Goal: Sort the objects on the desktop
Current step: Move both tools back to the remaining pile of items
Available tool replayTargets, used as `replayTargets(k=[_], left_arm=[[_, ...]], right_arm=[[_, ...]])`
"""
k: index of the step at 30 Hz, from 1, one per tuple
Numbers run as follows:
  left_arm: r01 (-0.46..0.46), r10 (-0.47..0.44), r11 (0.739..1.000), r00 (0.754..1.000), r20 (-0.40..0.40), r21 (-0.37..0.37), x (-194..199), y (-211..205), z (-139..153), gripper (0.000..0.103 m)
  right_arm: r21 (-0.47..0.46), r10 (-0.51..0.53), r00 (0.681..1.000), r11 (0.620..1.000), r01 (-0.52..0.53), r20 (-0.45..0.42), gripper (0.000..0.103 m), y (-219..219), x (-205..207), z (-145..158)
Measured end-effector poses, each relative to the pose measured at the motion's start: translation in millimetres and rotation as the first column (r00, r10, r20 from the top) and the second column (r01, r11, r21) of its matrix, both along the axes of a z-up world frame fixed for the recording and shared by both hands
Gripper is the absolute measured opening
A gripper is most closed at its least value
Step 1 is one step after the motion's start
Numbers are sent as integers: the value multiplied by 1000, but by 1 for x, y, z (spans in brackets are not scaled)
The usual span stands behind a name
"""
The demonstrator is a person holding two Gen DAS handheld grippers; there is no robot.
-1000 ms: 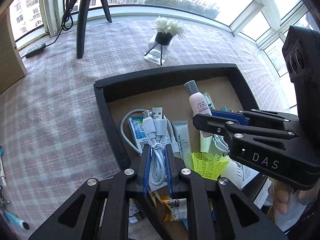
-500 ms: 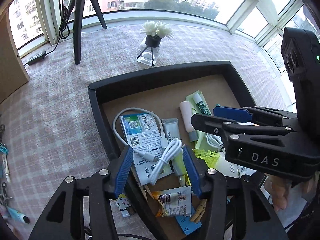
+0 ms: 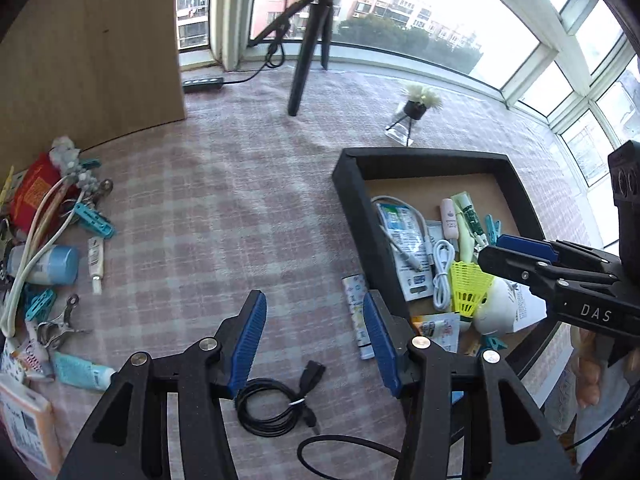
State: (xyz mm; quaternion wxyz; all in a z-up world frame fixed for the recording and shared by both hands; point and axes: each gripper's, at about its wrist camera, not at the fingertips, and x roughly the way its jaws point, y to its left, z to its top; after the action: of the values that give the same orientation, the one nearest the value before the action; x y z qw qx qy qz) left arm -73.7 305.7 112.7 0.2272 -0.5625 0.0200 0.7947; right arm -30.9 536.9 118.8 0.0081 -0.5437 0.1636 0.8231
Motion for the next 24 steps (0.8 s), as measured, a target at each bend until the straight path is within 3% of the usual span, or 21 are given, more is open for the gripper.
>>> replayTargets(k=[9,14,24], left_arm=[[-149,149,988,989,-10,-45,-8,-142,3,47],[-210,209,973,978,-22,-96,-20,-214,1,47],[-210,215,960,977,8,-185,-47,-283,-31,47]], right_arm=[[-20,33,999,999,-34,-14,48,-77,-22,11],[-58,47,999,997,-48,-24,48,-117,-55,19],[-94,138,990,986,-137,5,48,-207,-172,8]])
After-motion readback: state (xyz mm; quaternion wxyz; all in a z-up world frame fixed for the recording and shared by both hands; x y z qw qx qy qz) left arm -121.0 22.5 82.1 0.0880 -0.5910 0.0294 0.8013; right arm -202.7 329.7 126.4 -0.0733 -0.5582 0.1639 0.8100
